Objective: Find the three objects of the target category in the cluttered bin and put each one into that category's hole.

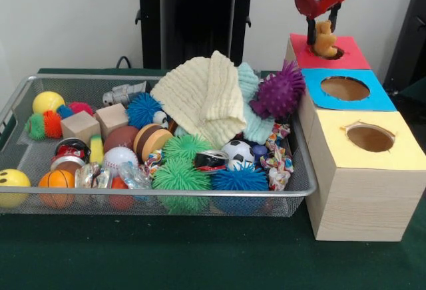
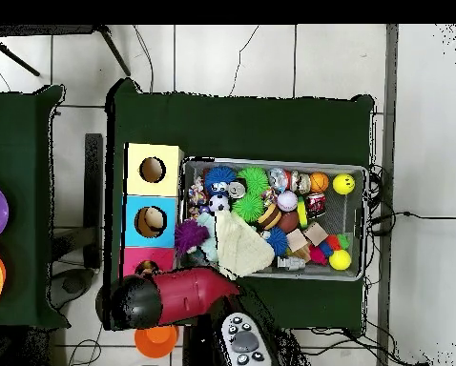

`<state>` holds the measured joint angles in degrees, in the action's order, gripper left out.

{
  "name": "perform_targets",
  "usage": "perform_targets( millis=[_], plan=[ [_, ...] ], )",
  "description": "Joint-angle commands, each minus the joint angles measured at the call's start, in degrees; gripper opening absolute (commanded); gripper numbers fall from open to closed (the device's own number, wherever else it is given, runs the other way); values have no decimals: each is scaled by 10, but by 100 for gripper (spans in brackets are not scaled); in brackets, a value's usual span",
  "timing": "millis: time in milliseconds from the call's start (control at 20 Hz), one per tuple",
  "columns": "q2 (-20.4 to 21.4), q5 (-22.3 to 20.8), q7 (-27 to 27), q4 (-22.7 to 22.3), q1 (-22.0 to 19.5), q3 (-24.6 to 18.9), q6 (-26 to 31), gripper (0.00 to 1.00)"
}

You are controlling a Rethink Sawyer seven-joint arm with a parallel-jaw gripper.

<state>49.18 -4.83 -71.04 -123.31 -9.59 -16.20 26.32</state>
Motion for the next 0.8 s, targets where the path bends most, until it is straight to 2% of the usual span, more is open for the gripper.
perform_targets(
  millis=[50, 300, 600, 800],
  plan=[
    [16, -25, -154, 71, 28, 95, -38, 100],
    [12, -4, -138, 63, 25, 89, -47, 100],
    [8, 2, -135, 46, 27, 87, -76, 100],
    [12, 10, -130, 49, 28, 88, -64, 100]
  ],
)
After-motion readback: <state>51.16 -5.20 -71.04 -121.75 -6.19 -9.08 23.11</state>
